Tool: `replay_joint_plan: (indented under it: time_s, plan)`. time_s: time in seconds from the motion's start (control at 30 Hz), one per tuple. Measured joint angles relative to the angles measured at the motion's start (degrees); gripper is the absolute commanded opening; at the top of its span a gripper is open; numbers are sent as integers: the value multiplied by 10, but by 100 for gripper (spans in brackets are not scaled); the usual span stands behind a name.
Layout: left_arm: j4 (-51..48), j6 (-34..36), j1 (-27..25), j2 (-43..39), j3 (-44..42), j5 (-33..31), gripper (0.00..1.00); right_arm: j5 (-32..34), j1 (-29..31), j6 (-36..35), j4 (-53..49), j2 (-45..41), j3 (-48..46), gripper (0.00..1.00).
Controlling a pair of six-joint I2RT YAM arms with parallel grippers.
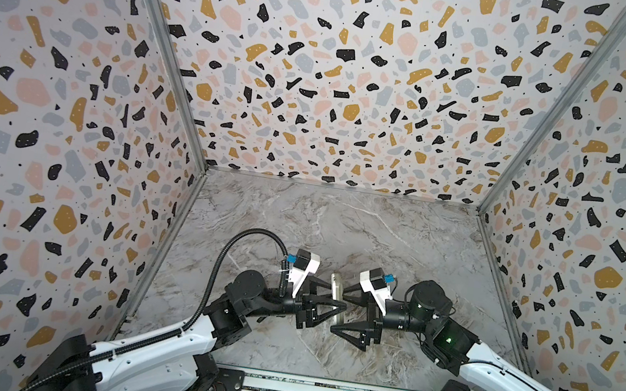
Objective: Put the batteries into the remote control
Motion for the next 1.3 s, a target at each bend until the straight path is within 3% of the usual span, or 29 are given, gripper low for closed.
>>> replay_joint_plan:
  time_s: [0.23, 0.53, 0.8, 1.3]
  plan:
    - [-86, 22, 0, -8, 33, -51, 13, 51, -12, -7, -32, -33, 0, 99]
    - [-293, 88, 7, 2, 125, -140, 13, 156, -19, -17, -77, -63, -11, 99]
    - [-444, 140, 19, 85, 205, -209, 13, 248, -23, -17, -111, -73, -34, 99]
    - [-528, 138, 102, 227, 234, -238, 15, 359, -48, -15, -176, -31, -42, 99]
